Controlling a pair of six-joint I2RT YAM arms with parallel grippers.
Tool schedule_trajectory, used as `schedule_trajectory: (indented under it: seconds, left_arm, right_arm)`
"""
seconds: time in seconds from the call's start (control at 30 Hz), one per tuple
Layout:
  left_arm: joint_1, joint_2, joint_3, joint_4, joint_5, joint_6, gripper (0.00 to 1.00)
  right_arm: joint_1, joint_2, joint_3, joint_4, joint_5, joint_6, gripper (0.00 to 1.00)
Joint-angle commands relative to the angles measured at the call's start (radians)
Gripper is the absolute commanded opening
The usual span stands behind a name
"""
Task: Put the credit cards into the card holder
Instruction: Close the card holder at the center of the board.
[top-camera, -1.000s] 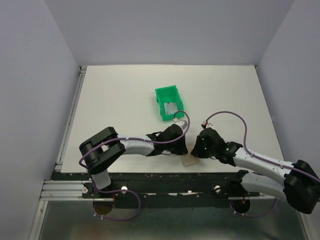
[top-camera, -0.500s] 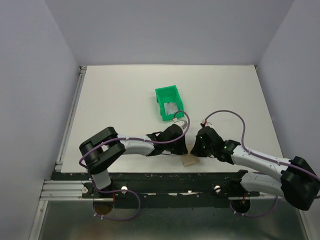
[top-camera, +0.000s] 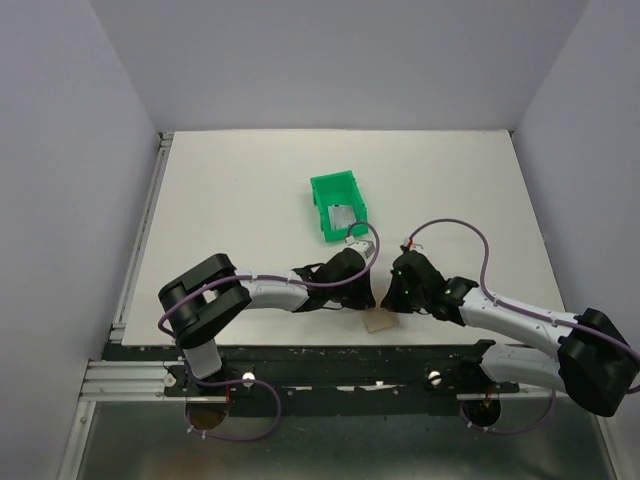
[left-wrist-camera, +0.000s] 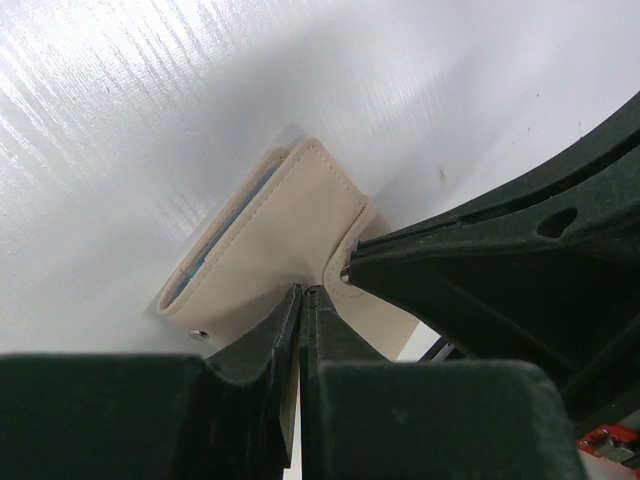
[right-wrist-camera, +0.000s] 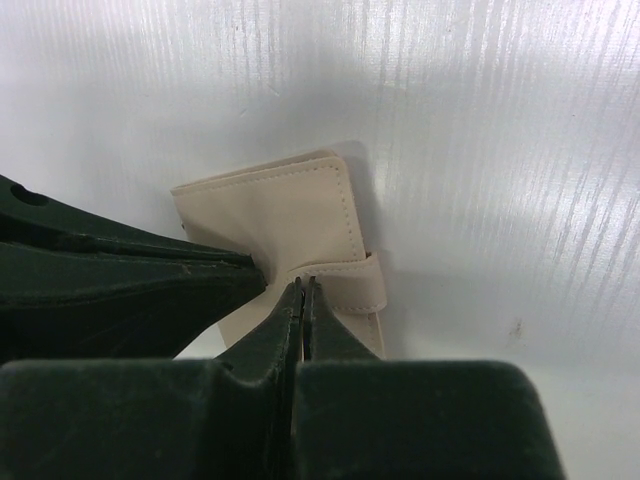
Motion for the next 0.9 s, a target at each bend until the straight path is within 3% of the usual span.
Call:
schedule_trajectory:
  seconds: [0.0,0.33,0.87]
  left_arm:
    - [-0.006,0.043,-0.01,-0.041,0.023,0.003,0.14]
    - [-0.006,0.045,-0.007,-0.043,0.026,0.003,0.14]
    - [-0.006,0.042,-0.007,-0.041,0.029,0.004,0.14]
  right_arm:
    - [0.002,0.009,-0.043,-0.06,0.057,0.018,0.03]
    - [0.013,0.023,-0.095,-0.063,0.073,0.072,0.01]
    - [0.145,0.116,-0.005,-0.344,0.191,0.293,0.01]
